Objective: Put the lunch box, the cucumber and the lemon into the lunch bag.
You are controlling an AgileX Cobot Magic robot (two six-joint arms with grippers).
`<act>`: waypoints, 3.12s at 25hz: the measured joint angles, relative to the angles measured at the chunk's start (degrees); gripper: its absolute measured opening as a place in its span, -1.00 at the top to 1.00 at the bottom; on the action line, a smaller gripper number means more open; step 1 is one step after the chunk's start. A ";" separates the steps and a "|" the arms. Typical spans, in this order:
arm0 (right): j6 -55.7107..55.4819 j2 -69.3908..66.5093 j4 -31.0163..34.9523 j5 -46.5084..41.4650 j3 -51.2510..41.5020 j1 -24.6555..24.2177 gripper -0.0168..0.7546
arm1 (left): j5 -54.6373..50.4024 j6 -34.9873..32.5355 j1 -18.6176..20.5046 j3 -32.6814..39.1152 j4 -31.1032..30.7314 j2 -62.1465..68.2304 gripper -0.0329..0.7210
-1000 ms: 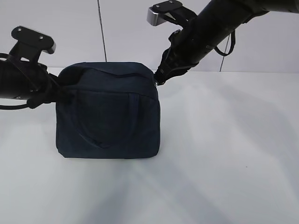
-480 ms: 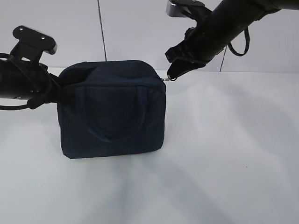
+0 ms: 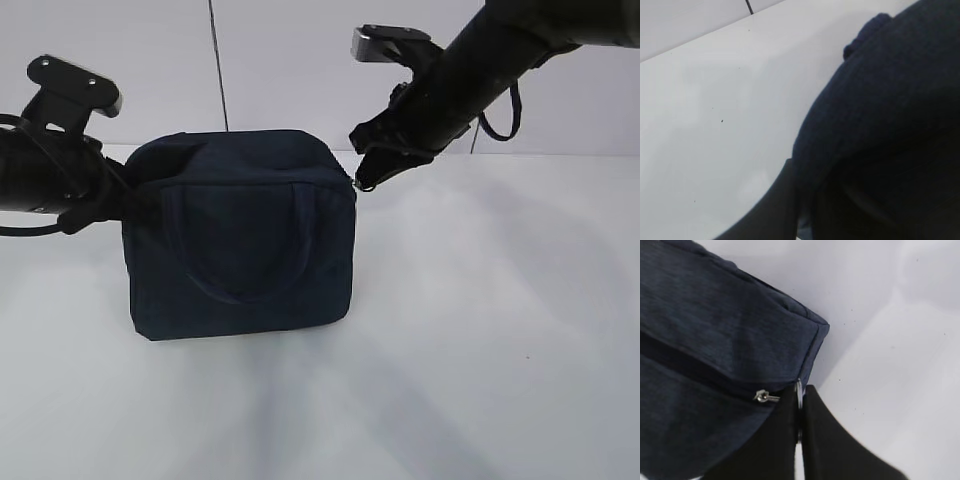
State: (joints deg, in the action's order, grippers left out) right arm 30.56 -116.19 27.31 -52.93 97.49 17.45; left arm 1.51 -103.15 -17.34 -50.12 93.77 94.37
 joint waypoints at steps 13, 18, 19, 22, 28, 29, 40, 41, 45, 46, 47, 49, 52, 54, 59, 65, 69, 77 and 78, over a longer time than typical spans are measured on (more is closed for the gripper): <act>4.79 -5.16 3.19 1.39 0.13 -0.29 0.94 | 0.57 0.00 0.00 0.00 0.00 0.23 0.88; 5.74 -7.19 3.65 1.28 0.13 -0.29 0.94 | 1.13 0.08 0.00 -0.12 0.00 1.76 0.88; 5.99 -7.66 3.85 1.19 0.13 -0.29 0.94 | 1.13 0.08 0.00 -0.12 0.00 1.89 0.88; 6.57 -8.86 4.12 1.19 0.19 -0.29 0.94 | 1.13 0.08 0.00 -0.31 0.10 1.98 0.88; 7.86 -9.94 4.58 1.19 0.43 -0.29 0.94 | 1.17 0.08 0.00 -0.31 0.10 1.98 0.88; 7.98 -9.94 4.58 1.19 0.43 -0.29 0.94 | 1.17 0.08 0.00 -0.31 0.10 1.98 0.88; 8.55 -5.05 3.08 -4.91 3.58 -0.29 0.85 | 0.70 0.12 0.00 -0.31 1.90 1.98 0.88; 8.55 -4.16 3.08 -5.24 4.03 -0.29 0.76 | 0.42 0.12 0.00 -0.31 2.54 1.76 0.88; 8.55 -2.06 3.19 -7.95 6.20 -0.36 0.30 | -2.10 0.12 0.00 -0.31 3.79 -0.71 0.88; 8.55 -1.82 3.19 -9.14 6.96 -0.36 0.22 | -2.99 0.12 0.00 -0.31 3.93 -1.59 0.88; 8.55 -1.82 3.30 -10.34 7.54 -0.36 0.14 | -3.90 0.12 0.00 -0.20 3.93 -2.33 0.88; 8.55 -1.82 3.67 -12.58 8.83 -0.42 0.02 | -5.91 0.12 0.00 -0.21 3.93 -4.01 0.86; 8.59 -1.82 3.88 -15.55 10.69 -0.42 -0.03 | -8.62 0.12 0.00 -0.13 3.93 -6.10 0.71; 8.59 -1.82 4.03 -16.66 11.71 -0.42 -0.04 | -10.35 0.12 0.00 -0.13 3.93 -7.46 0.49; 8.59 -1.79 4.47 -17.01 13.33 -0.42 -0.05 | -11.86 0.61 0.00 -0.13 4.17 -9.48 0.04; 9.32 -1.34 4.36 -17.25 13.77 -0.42 -0.05 | -12.67 3.18 0.48 -0.13 4.17 -10.20 -0.06; 11.46 0.34 1.52 -15.27 13.91 -0.42 -0.05 | -19.76 10.52 4.15 -0.13 2.03 -11.05 -0.10; 4.96 3.58 -10.15 -12.13 13.95 -0.42 -0.05 | -30.59 26.27 15.33 -0.13 -20.48 -16.57 -0.10; 3.59 4.64 -12.11 -11.27 13.95 -0.42 -0.05 | -30.84 26.85 16.70 -0.13 -21.06 -18.02 -0.10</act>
State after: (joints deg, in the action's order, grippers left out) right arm 34.15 -111.55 15.21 -64.20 111.44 17.03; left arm -29.33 -76.30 -0.64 -50.25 72.71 76.35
